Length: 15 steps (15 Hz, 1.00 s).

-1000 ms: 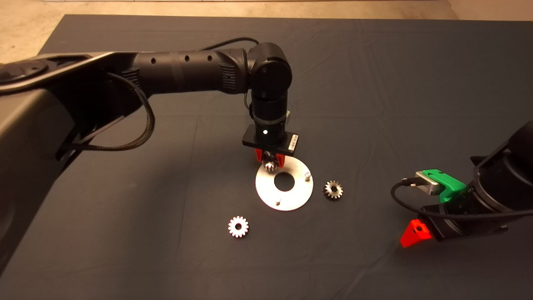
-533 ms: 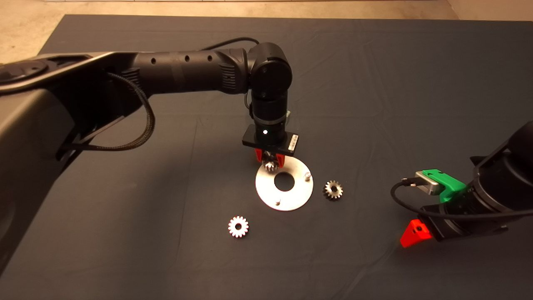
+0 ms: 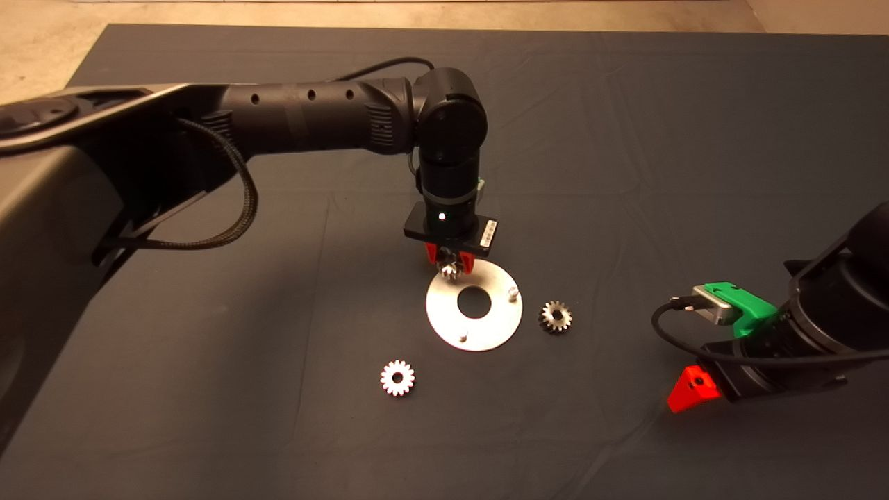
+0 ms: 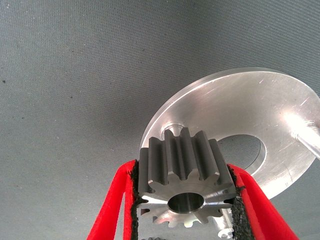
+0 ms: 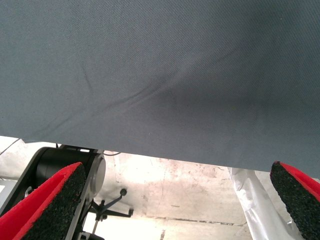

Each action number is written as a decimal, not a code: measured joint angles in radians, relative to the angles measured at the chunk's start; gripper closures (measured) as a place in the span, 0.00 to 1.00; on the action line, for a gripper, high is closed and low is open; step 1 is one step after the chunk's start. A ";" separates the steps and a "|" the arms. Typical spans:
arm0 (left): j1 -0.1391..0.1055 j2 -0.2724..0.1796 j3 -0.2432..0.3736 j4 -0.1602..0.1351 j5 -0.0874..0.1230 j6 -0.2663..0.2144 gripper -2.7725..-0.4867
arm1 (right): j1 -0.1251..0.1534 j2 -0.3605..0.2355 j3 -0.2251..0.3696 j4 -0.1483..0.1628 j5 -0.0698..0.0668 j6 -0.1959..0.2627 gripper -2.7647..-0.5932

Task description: Install three planetary gears onto the carrier pins

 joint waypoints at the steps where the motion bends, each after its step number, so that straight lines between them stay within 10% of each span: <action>1: 0.000 0.000 0.000 0.000 0.000 0.000 0.83 | 0.000 0.000 0.000 0.000 0.000 0.000 0.00; 15: 0.000 0.000 0.000 0.000 0.001 -0.001 0.83 | 0.000 0.000 0.000 0.000 0.000 0.000 0.00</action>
